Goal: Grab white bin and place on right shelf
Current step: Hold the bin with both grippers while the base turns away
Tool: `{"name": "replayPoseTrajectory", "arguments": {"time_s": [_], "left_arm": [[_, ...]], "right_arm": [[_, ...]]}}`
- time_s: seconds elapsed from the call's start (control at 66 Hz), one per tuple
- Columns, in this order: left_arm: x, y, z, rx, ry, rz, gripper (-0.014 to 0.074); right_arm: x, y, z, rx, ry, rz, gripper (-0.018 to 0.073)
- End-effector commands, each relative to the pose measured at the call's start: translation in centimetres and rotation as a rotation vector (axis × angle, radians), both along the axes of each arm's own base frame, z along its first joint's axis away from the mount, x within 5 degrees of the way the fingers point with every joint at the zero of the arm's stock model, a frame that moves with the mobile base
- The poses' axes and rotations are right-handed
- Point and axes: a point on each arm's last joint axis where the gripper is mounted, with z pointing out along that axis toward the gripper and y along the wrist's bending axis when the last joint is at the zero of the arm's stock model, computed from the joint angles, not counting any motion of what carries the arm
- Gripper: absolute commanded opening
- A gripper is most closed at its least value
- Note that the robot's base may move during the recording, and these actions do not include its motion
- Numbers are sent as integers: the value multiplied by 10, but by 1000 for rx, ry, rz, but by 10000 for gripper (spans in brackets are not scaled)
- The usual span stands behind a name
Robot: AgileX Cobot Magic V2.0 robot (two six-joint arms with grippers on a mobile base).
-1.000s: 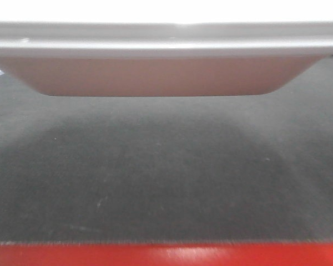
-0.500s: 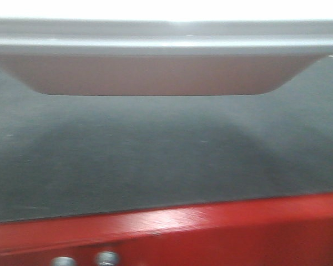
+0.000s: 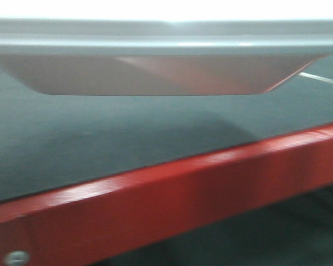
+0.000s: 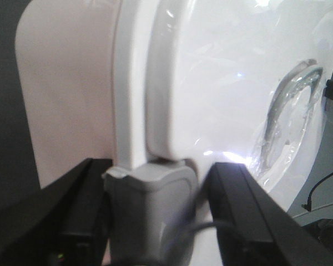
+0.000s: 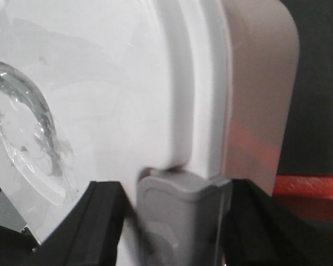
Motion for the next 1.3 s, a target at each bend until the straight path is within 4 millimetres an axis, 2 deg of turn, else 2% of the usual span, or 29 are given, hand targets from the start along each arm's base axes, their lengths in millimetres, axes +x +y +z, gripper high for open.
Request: {"name": "replayPoseTrajectory", "arguments": {"time_s": [0.0, 1.287], "left_arm": [[-19, -12, 22, -142, -22, -155, 242], [-19, -12, 22, -142, -22, -155, 242]], "right_arm": [[-10, 11, 25, 185, -62, 79, 386], [-10, 11, 25, 185, -62, 79, 386]]}}
